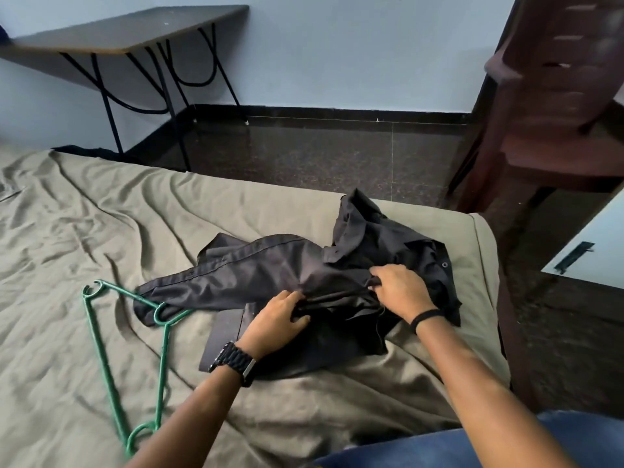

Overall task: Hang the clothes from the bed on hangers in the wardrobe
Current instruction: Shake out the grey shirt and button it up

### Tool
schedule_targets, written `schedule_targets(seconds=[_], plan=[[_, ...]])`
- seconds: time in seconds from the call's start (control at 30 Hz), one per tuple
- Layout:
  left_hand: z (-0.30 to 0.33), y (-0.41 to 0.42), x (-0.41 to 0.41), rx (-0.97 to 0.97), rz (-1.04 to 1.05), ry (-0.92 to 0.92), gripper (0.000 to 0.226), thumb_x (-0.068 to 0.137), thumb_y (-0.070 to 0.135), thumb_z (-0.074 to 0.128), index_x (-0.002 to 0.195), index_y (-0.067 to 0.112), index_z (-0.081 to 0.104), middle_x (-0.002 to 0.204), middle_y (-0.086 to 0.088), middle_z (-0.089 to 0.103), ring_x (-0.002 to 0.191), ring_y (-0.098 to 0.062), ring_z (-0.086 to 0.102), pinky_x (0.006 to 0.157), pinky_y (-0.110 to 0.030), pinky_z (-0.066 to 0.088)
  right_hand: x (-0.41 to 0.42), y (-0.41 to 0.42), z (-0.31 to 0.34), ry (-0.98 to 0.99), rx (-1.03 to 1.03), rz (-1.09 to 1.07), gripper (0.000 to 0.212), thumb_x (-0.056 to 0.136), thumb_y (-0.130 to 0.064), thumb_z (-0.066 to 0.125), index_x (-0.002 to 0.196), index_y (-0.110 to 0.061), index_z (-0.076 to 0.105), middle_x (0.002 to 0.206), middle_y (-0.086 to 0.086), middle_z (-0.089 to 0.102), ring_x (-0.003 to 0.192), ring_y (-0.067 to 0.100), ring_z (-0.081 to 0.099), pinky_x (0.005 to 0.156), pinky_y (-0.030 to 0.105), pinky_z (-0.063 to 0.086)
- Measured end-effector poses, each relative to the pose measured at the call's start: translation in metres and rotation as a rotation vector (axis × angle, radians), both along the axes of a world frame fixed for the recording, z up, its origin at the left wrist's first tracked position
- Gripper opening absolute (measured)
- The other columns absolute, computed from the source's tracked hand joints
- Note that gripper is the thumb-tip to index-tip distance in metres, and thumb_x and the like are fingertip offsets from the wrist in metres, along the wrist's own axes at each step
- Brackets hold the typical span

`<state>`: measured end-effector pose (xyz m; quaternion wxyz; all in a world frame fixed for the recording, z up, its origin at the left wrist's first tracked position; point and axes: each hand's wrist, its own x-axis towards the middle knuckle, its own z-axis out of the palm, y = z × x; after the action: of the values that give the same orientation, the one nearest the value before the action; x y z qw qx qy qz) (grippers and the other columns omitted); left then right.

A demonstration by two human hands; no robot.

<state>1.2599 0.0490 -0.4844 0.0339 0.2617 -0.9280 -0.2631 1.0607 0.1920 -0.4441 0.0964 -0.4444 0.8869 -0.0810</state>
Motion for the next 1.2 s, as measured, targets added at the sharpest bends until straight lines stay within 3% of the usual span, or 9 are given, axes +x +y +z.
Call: schedule_targets(seconds=[0.17,0.27,0.43,0.67,0.77,0.87,0.97,1.13,1.2], plan=[[0.013,-0.004,0.006,0.041,0.239,0.353,0.015,0.087,0.012,0.063,0.102,0.015,0.063,0.077,0.006,0.062,0.067,-0.002,0.057,0.067,-0.022,0.046,-0.007,0.008,0.014,-0.252,0.054,0.010,0.018,0.086,-0.033,0.067,0.076,-0.022,0.057,0.085,0.008,0.060,0.101,0.033,0.058,0.077,0.036,0.048],[0.024,-0.010,-0.007,-0.051,0.211,0.464,0.033,0.084,0.010,0.063,0.116,0.016,0.059,0.098,0.005,0.059,0.088,-0.010,0.058,0.086,-0.026,0.046,-0.009,0.018,0.012,-0.449,0.185,0.017,0.023,0.078,-0.040,0.074,0.086,-0.022,0.061,0.094,0.003,0.063,0.104,0.024,0.059,0.077,0.028,0.042],[0.027,-0.012,-0.045,-0.169,0.025,-0.028,0.082,0.081,0.028,0.060,0.151,0.026,0.019,0.150,-0.009,0.033,0.143,-0.025,0.023,0.119,-0.048,0.007,-0.003,0.027,0.015,-0.499,0.235,0.019,0.052,0.078,-0.061,0.066,0.113,-0.023,0.065,0.116,0.000,0.063,0.117,0.021,0.052,0.088,0.029,0.041],[0.028,-0.003,-0.062,-0.136,-0.109,-0.131,0.019,0.081,0.017,0.053,0.098,0.011,0.060,0.109,-0.014,0.066,0.106,-0.036,0.058,0.082,-0.040,0.046,0.014,0.020,0.013,-0.312,-0.649,-0.006,0.045,0.094,-0.016,0.059,0.136,-0.028,0.050,0.107,-0.003,0.047,0.094,0.011,0.056,0.090,0.029,0.048],[0.033,0.000,-0.052,-0.059,-0.229,-0.140,0.012,0.078,0.020,0.056,0.089,0.018,0.061,0.091,-0.005,0.068,0.092,-0.030,0.061,0.068,-0.031,0.042,0.014,0.005,0.006,-0.186,-0.371,0.071,0.073,0.091,0.000,0.052,0.150,-0.034,0.026,0.105,0.003,0.049,0.096,0.022,0.054,0.087,0.035,0.048],[0.033,0.001,-0.045,-0.009,-0.235,-0.154,0.007,0.080,0.023,0.057,0.086,0.020,0.059,0.077,0.002,0.062,0.081,-0.025,0.060,0.064,-0.028,0.033,0.011,-0.003,-0.006,-0.113,-0.243,0.029,0.033,0.094,-0.006,0.048,0.123,-0.016,0.058,0.107,0.009,0.062,0.102,0.031,0.059,0.078,0.043,0.051],[0.033,0.004,-0.049,0.168,0.012,0.012,0.008,0.088,0.022,0.052,0.093,0.016,0.056,0.076,0.004,0.057,0.084,-0.026,0.058,0.070,-0.032,0.039,0.012,0.002,-0.011,-0.165,-0.516,-0.062,0.013,0.096,-0.013,0.052,0.093,-0.008,0.064,0.091,0.007,0.067,0.088,0.026,0.063,0.074,0.034,0.049],[0.058,0.022,-0.082,0.437,0.301,0.548,0.010,0.097,0.025,0.049,0.101,0.018,0.055,0.090,0.003,0.062,0.081,-0.008,0.059,0.077,-0.022,0.047,0.019,0.025,-0.009,-0.143,-0.751,-0.018,0.026,0.092,-0.003,0.056,0.115,-0.009,0.069,0.109,0.006,0.070,0.102,0.021,0.065,0.092,0.030,0.050],[0.073,0.025,-0.097,0.491,0.259,0.506,0.018,0.096,0.034,0.052,0.091,0.017,0.054,0.080,0.000,0.060,0.069,-0.012,0.054,0.070,-0.029,0.046,0.024,0.029,-0.006,-0.114,-0.786,0.021,0.028,0.093,-0.003,0.055,0.119,-0.006,0.067,0.112,0.009,0.069,0.105,0.025,0.063,0.094,0.034,0.049]])
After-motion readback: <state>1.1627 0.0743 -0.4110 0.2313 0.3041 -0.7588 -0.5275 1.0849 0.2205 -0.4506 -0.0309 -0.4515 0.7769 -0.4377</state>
